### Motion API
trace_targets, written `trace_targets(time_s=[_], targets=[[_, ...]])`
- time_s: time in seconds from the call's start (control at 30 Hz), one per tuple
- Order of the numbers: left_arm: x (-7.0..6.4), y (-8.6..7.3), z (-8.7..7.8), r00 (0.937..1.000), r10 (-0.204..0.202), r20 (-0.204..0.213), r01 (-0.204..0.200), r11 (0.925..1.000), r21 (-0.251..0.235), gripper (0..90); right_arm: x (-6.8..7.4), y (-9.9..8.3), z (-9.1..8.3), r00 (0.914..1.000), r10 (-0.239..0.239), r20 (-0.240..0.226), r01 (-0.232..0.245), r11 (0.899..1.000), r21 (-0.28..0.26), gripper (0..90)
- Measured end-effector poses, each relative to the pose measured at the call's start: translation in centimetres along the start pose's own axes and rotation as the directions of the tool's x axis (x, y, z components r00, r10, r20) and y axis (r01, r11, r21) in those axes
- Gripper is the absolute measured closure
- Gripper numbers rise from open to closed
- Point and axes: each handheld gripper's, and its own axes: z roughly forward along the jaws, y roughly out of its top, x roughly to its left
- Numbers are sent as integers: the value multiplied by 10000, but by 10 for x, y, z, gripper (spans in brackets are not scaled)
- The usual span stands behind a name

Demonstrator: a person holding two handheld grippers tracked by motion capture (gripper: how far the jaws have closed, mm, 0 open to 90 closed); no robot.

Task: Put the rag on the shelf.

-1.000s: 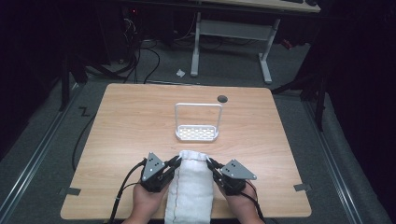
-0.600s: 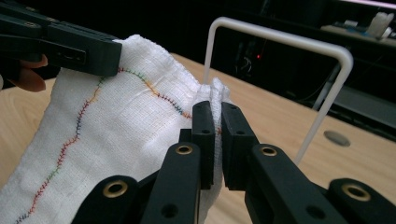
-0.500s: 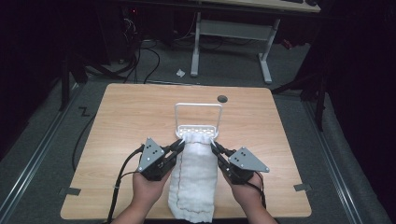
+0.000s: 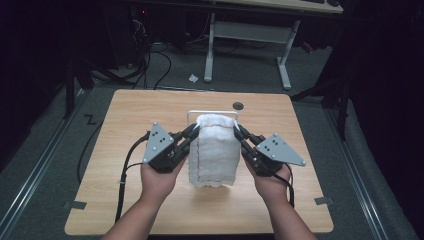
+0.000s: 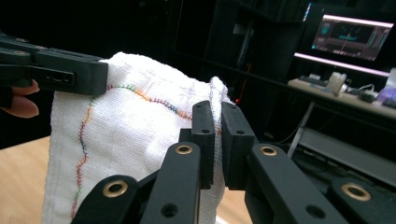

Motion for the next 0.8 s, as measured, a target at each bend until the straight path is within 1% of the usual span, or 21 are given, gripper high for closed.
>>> trace_targets(time_s=[0.03,0.13,0.17,0.23,0.3,0.4,0.5,0.57,0.63,0.73,0.8], targets=[[1,3,1,10000,12,-3,-12,10000,-44,844,0,0,0,10000,0,0,0,10000,0,856],[7,15,6,9999,138,-12,-138,9998,-105,844,-5,10,3,10000,-40,72,41,9999,-120,856],[8,18,8,9999,165,-14,-166,9998,-133,844,-7,13,4,10000,30,51,-29,9999,-159,856],[11,23,12,9995,316,-38,-316,9994,-153,844,-10,18,6,10000,41,67,-40,9998,-207,857],[16,27,18,9995,316,-58,-316,9994,-125,844,-14,23,8,9999,93,97,-90,9996,-283,856],[22,28,27,9999,117,-54,-117,9999,3,844,-20,26,13,9998,130,177,-125,9994,-311,857],[26,27,37,9998,108,-173,-108,9999,46,844,-26,25,21,9994,217,270,-211,9996,-206,857],[30,26,44,9992,235,-312,-232,9997,114,845,-30,23,27,9989,358,317,-354,9993,-135,857],[34,27,53,9989,247,-410,-240,9995,182,845,-36,22,34,9983,453,375,-450,9989,-94,857],[40,31,66,9975,387,-585,-369,9988,319,845,-45,22,44,9965,713,444,-710,9974,-86,857],[43,34,73,9962,510,-709,-489,9983,311,845,-50,23,52,9954,823,495,-819,9966,-108,857]])
